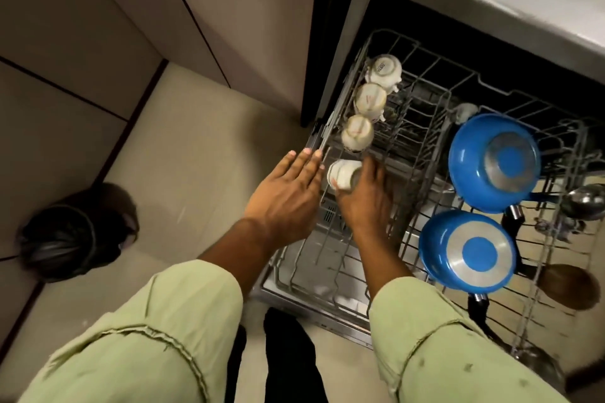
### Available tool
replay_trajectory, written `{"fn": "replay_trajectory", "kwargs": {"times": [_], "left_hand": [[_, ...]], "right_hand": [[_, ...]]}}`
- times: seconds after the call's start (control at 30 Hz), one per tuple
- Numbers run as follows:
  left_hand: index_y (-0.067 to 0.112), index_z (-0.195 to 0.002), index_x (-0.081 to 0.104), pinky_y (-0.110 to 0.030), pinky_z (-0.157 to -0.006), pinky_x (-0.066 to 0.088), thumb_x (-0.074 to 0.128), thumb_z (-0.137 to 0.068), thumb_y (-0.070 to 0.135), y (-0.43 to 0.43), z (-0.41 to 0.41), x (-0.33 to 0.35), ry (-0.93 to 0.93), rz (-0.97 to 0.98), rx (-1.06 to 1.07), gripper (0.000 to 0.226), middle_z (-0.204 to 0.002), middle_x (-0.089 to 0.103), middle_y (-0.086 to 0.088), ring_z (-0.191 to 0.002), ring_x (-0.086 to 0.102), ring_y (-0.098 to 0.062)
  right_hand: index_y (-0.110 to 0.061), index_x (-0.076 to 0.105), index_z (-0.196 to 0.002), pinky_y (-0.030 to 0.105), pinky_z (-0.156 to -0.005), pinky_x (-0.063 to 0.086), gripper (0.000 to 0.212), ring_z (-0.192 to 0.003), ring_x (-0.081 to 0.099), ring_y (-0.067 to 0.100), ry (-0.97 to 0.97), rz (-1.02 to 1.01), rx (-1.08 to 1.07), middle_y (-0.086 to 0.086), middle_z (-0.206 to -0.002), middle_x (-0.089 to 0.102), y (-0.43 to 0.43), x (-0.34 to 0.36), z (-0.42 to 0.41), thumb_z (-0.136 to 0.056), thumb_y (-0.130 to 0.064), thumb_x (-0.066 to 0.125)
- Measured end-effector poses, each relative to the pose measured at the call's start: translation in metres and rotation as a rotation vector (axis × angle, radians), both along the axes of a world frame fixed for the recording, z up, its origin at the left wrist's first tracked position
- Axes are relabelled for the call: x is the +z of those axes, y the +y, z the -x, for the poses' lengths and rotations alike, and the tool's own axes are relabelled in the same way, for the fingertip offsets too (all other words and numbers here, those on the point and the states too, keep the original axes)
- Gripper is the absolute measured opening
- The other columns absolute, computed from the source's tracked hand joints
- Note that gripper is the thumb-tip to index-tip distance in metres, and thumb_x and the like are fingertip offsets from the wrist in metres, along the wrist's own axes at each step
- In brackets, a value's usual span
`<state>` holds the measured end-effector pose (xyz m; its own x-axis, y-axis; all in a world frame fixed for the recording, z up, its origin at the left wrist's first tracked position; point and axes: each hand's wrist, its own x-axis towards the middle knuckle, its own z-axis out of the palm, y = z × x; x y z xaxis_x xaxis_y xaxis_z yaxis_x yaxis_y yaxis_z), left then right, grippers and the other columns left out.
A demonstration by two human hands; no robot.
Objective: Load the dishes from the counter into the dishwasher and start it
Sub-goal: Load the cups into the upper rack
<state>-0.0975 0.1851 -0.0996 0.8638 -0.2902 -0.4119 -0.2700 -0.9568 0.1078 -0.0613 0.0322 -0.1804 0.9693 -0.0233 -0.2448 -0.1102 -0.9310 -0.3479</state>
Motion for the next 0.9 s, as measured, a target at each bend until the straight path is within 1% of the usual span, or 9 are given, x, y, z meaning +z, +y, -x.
{"fn": "replay_trajectory", "kwargs": {"times": [0.13,0.27,0.33,0.43,0.53,0.67,0.73,0.83,0.9], "left_hand": [[0.005,-0.157,0.002,-0.041,-0.119,-0.014,0.023,-0.103,0.041,0.001,-0.001,-0.002,0.002,-0.005,0.01,0.068,-0.164,-0.005,-0.016,-0.152,-0.006,-0.03],[0.005,-0.157,0.012,-0.041,-0.119,-0.011,0.026,-0.1,0.045,-0.002,0.002,-0.007,-0.032,0.044,0.058,0.071,-0.164,0.006,-0.018,-0.152,0.003,-0.032],[0.006,-0.157,0.01,-0.041,-0.119,-0.011,0.021,-0.099,0.046,-0.001,0.002,-0.008,-0.03,0.041,0.053,0.071,-0.164,0.003,-0.017,-0.152,0.001,-0.032],[0.009,-0.158,0.002,-0.041,-0.118,-0.016,0.014,-0.1,0.047,0.001,0.003,-0.009,-0.008,0.02,0.038,0.071,-0.164,-0.005,-0.014,-0.152,-0.008,-0.03],[0.008,-0.158,0.008,-0.042,-0.118,-0.015,0.006,-0.094,0.047,0.001,0.002,-0.008,-0.02,0.017,0.048,0.075,-0.164,0.0,-0.015,-0.152,-0.003,-0.03],[0.01,-0.158,0.0,-0.042,-0.116,-0.019,0.02,-0.101,0.047,0.0,0.003,-0.008,0.009,0.008,0.054,0.07,-0.164,-0.008,-0.014,-0.151,-0.011,-0.03],[0.009,-0.158,0.001,-0.042,-0.117,-0.018,0.024,-0.102,0.046,0.0,0.002,-0.007,0.004,0.002,0.059,0.071,-0.164,-0.008,-0.014,-0.152,-0.011,-0.031],[0.009,-0.158,-0.001,-0.042,-0.116,-0.019,0.021,-0.102,0.044,-0.002,0.003,-0.006,0.014,-0.018,0.07,0.07,-0.164,-0.009,-0.013,-0.151,-0.012,-0.03],[0.009,-0.158,-0.003,-0.043,-0.115,-0.02,0.02,-0.102,0.044,-0.004,0.004,-0.005,0.017,-0.038,0.073,0.07,-0.164,-0.011,-0.013,-0.151,-0.013,-0.031]], "right_hand": [[-0.014,0.034,-0.147,0.042,-0.089,0.046,0.085,-0.115,0.051,0.038,-0.082,-0.049,0.065,0.019,-0.138,0.047,0.01,-0.013,-0.006,-0.074,-0.016,0.077],[-0.017,0.024,-0.152,0.037,-0.086,0.047,0.091,-0.119,0.047,0.033,-0.099,-0.094,0.128,0.018,-0.143,0.042,0.016,-0.019,-0.014,-0.078,-0.01,0.077],[-0.019,0.025,-0.151,0.037,-0.086,0.048,0.094,-0.12,0.047,0.032,-0.105,-0.102,0.12,0.017,-0.143,0.041,0.017,-0.023,-0.014,-0.075,-0.008,0.079],[-0.023,0.025,-0.15,0.039,-0.089,0.05,0.094,-0.123,0.046,0.031,-0.081,-0.121,0.082,0.017,-0.143,0.039,0.016,-0.026,-0.016,-0.075,-0.01,0.08],[-0.023,0.025,-0.151,0.042,-0.091,0.05,0.094,-0.126,0.045,0.033,-0.045,-0.142,0.043,0.018,-0.146,0.035,0.017,-0.026,-0.02,-0.076,-0.011,0.08],[-0.017,0.028,-0.151,0.044,-0.092,0.052,0.092,-0.124,0.047,0.035,-0.092,-0.169,0.01,0.022,-0.144,0.036,0.017,-0.021,-0.014,-0.075,-0.01,0.08],[-0.013,0.025,-0.152,0.045,-0.091,0.053,0.094,-0.124,0.048,0.038,-0.092,-0.157,-0.004,0.025,-0.145,0.036,0.014,-0.02,-0.007,-0.075,-0.009,0.079],[-0.015,0.016,-0.155,0.048,-0.094,0.051,0.104,-0.133,0.04,0.039,0.0,-0.115,-0.016,0.024,-0.152,0.027,0.01,-0.015,0.002,-0.074,-0.015,0.082],[-0.017,0.01,-0.156,0.046,-0.097,0.048,0.107,-0.137,0.035,0.037,0.073,-0.087,-0.016,0.021,-0.157,0.021,0.01,-0.009,0.008,-0.076,-0.019,0.081]]}}
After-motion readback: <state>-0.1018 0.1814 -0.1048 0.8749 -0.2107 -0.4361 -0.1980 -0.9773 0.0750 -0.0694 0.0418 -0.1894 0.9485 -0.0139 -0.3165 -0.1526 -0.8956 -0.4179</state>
